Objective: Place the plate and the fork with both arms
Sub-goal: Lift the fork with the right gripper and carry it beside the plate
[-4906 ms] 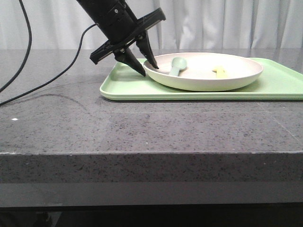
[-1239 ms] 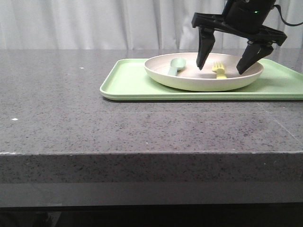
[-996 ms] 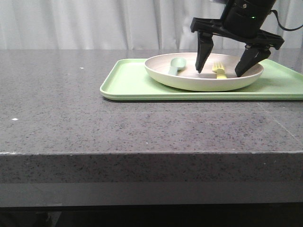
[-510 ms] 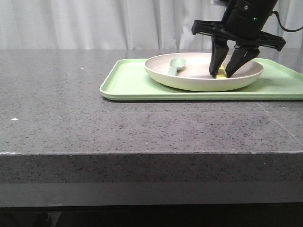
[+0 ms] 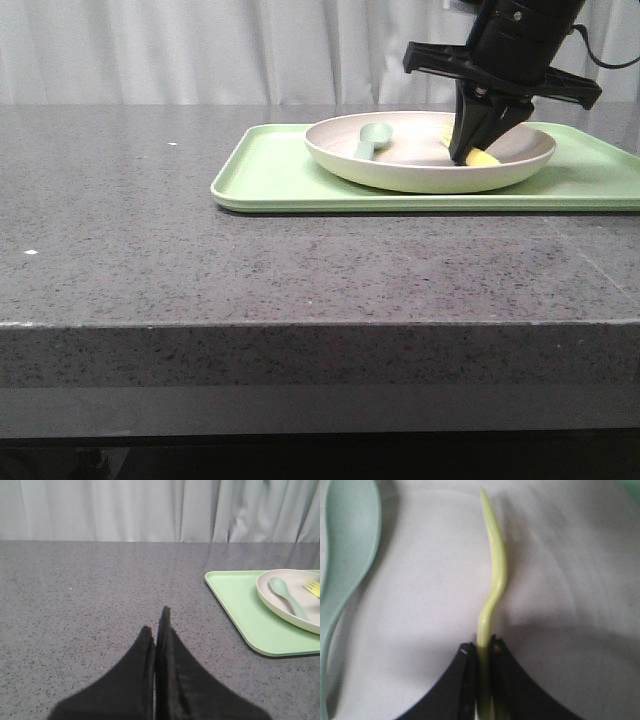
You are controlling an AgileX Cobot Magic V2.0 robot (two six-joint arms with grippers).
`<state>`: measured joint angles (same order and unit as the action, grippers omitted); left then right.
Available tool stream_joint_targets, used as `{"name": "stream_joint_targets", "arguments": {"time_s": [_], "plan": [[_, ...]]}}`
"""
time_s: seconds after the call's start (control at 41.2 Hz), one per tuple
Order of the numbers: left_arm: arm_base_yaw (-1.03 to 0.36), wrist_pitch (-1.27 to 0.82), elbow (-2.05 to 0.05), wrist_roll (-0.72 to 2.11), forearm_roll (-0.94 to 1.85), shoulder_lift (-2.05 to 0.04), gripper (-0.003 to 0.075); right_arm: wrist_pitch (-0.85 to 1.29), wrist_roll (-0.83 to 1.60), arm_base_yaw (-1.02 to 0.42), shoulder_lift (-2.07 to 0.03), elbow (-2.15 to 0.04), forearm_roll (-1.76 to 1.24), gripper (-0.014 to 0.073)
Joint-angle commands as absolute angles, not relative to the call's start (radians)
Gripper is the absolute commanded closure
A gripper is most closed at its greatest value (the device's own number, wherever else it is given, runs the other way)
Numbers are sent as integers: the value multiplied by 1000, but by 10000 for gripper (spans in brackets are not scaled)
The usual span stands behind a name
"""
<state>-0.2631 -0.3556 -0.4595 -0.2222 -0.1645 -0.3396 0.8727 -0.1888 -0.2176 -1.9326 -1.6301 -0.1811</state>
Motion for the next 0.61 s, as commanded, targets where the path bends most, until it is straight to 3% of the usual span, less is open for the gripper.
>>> {"name": "stream_joint_targets", "arguments": {"time_s": [0.0, 0.583], "plan": [[-262, -272, -487, -233, -168, -347, 738, 851, -186, -213, -1884, -1658, -185, 644], [-262, -272, -487, -233, -168, -347, 738, 973, -153, -129, -1785, -1777, -129, 655]]}}
